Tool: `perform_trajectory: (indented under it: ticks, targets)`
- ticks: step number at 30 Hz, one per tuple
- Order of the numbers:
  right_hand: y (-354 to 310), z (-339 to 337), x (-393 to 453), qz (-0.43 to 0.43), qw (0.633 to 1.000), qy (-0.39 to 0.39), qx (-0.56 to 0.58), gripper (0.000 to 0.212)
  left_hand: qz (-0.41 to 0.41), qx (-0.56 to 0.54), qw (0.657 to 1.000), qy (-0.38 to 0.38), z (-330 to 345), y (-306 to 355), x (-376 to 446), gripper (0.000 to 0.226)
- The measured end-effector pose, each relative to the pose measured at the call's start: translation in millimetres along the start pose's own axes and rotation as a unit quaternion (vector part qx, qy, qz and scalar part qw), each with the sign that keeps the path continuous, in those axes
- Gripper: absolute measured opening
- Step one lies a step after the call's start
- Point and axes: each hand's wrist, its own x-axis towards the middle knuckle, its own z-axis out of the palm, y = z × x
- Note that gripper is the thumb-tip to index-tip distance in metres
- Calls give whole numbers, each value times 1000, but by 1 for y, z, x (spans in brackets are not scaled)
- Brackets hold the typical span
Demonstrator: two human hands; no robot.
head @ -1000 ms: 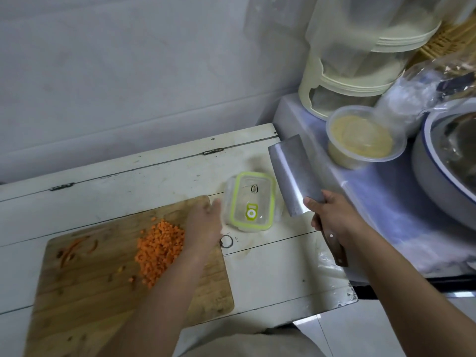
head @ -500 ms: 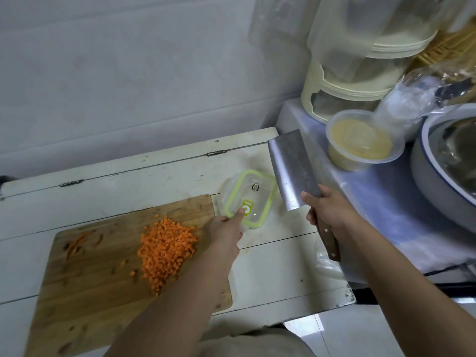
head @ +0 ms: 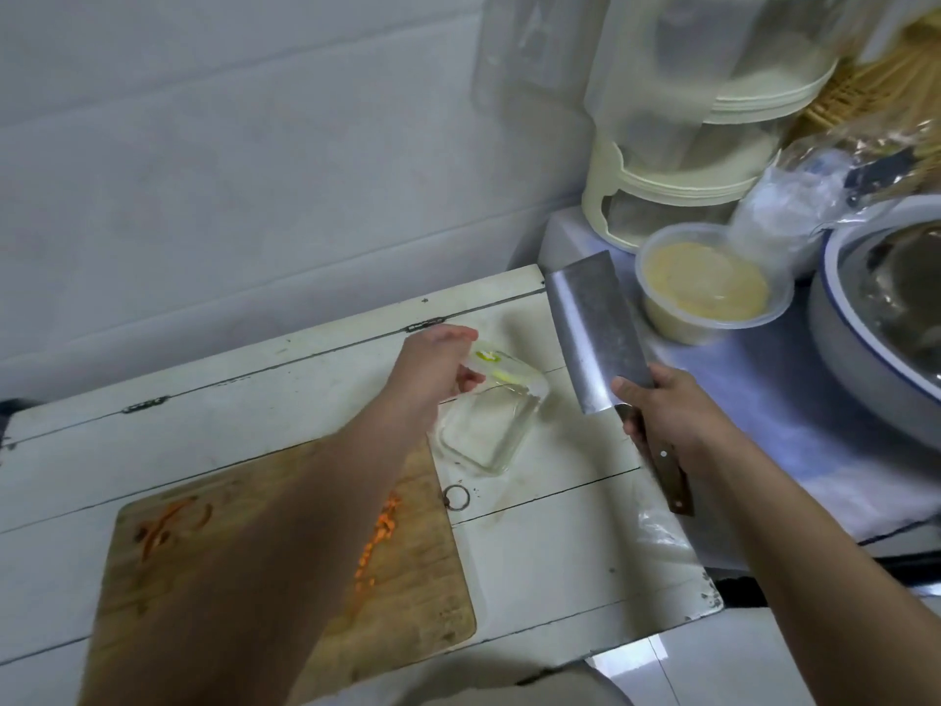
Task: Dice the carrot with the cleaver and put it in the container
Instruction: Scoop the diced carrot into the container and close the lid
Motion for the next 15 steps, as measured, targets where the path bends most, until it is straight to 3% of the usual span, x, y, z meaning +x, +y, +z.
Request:
perform_trajectory:
  ticks: [5, 8, 11, 15]
  targets:
    - [-10, 0, -10, -16, 1000, 16, 8, 7, 8, -43, 999, -1, 19, 15, 34, 8]
    - [-9, 4, -13, -9, 1000, 28, -4, 7, 18, -18, 999, 29, 3, 7, 54, 19]
    - [-3, 13, -11, 1, 999, 36, -19, 9, 2, 16, 999, 47, -44, 2, 69, 46]
    - [-1, 32, -14, 22, 998, 26, -43, 8, -54, 31, 994, 93, -134, -16, 98, 51]
